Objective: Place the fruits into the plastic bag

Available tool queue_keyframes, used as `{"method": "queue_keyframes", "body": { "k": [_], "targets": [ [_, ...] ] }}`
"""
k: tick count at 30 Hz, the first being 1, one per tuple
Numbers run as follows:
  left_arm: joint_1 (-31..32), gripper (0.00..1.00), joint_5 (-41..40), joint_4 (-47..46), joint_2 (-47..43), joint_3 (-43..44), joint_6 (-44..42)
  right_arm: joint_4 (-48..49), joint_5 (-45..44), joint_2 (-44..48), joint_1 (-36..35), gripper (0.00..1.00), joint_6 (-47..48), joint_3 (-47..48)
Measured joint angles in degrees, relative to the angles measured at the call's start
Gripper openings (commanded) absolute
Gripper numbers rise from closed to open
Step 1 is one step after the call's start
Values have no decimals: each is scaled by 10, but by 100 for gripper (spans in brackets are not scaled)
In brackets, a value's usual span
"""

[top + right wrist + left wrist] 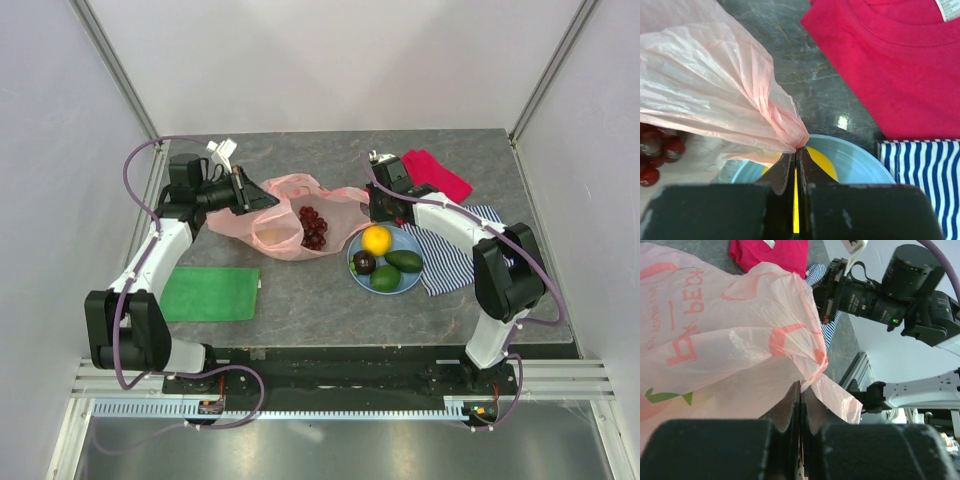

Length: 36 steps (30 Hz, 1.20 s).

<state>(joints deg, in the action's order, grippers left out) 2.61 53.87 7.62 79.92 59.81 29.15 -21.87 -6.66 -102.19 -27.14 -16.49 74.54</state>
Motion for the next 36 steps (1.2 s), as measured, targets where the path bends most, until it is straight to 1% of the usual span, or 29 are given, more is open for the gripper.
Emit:
{"method": "queue_keyframes", "body": {
  "k": [1, 2, 3, 4, 5, 7, 9, 12, 14, 17, 20, 22, 26, 31, 36],
  "targets": [
    [3, 46, -10, 2, -2, 0, -7, 3, 6, 0, 0, 0, -3, 2],
    [5, 53, -23, 6, -5, 0, -15, 5, 9, 0, 0, 0, -8, 4],
    [8, 58, -37, 11, -11, 0, -24, 8, 12, 0, 0, 0, -14, 7],
    [10, 71, -51, 17, -19, 0, -32, 10, 14, 0, 0, 0, -17, 10],
    [12, 73, -79, 27, -31, 0, -39, 12, 16, 0, 0, 0, -23, 14],
    [15, 89, -125, 41, -63, 0, -55, 17, 18, 0, 0, 0, -33, 21],
    [15, 94, -184, 58, -113, 0, -73, 17, 18, 0, 0, 0, -39, 24],
    [15, 95, -258, 77, -200, 0, -97, 16, 17, -3, 0, 0, -50, 27],
    [15, 95, -285, 89, -249, 0, -109, 16, 16, -10, 0, 0, -54, 30],
    [15, 95, -296, 110, -308, -13, -122, 15, 16, -19, 0, 0, -59, 34],
    [15, 96, -280, 143, -355, -57, -123, 12, 15, -23, 0, 0, -61, 37],
    [16, 96, -258, 170, -392, -105, -120, 11, 14, -25, 0, 0, -62, 43],
    [17, 96, -209, 211, -447, -169, -101, 11, 15, -26, 0, 0, -62, 49],
    [17, 96, -155, 221, -481, -189, -79, 11, 16, -29, 0, 0, -62, 56],
    [17, 96, -117, 216, -485, -191, -62, 10, 17, -32, 0, 0, -62, 60]
  ]
}}
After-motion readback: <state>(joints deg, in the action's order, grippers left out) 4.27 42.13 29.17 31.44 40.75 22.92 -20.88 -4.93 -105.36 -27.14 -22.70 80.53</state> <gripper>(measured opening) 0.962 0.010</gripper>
